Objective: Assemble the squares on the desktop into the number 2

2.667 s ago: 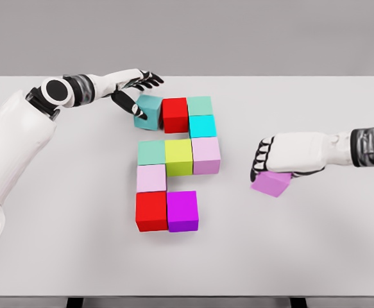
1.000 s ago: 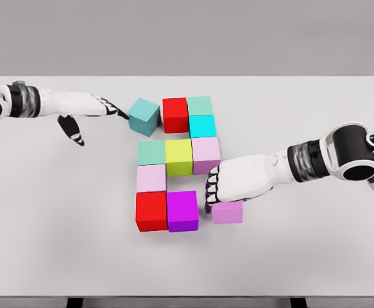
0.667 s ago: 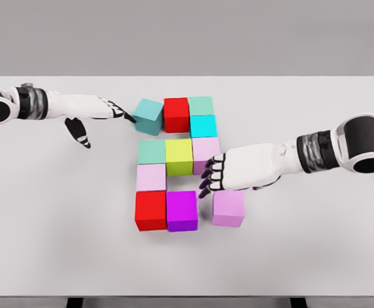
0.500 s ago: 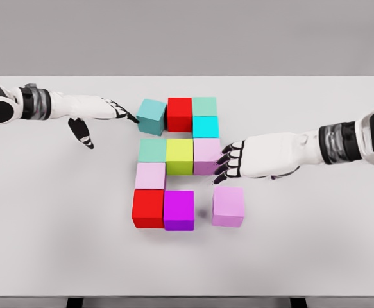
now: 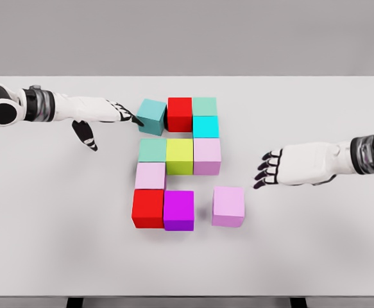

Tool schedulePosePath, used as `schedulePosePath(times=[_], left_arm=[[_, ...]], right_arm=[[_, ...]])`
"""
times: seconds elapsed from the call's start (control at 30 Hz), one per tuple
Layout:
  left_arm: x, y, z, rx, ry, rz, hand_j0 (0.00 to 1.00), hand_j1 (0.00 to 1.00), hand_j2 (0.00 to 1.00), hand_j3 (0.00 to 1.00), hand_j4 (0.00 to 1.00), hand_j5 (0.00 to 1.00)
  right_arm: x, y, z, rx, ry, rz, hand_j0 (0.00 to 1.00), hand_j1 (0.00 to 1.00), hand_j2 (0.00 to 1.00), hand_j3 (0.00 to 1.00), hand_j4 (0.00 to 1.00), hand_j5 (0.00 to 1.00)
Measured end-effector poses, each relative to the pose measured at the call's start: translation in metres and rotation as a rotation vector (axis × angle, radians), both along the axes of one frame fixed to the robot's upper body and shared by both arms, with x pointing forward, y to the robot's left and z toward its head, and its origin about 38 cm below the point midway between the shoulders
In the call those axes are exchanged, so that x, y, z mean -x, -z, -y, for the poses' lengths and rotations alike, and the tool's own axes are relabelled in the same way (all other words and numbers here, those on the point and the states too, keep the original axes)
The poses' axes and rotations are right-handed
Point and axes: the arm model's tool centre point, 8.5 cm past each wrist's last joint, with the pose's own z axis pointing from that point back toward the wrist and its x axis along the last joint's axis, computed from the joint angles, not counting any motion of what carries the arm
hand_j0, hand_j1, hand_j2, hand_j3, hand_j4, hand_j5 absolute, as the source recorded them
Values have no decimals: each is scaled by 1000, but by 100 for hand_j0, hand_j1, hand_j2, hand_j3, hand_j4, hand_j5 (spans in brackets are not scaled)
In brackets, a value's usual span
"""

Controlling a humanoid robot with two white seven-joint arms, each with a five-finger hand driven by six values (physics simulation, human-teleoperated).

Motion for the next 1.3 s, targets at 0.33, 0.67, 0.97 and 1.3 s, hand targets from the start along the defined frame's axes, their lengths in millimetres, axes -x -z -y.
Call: schedulePosePath(times=[0.33,0.67,0.97,1.3], left_arm=[[-9,-9,-9,75,-59,-4,100,100,100,100,100,100],[-34,-23,-2,140,-263,15,100,100,100,100,100,100],[-47,-16,26,188,-356,16,100,100,100,100,100,100],[-51,8,49,164,-395,-26,93,93,93,93,93,93]], right_arm=[[5,17,-7,44,-33,-15,100,100,100,100,100,100],[8,27,-25,30,-76,-37,100,100,100,100,100,100],[9,32,-39,18,-108,-48,100,100,100,100,100,100],[5,23,-40,19,-111,-24,100,100,100,100,100,100]])
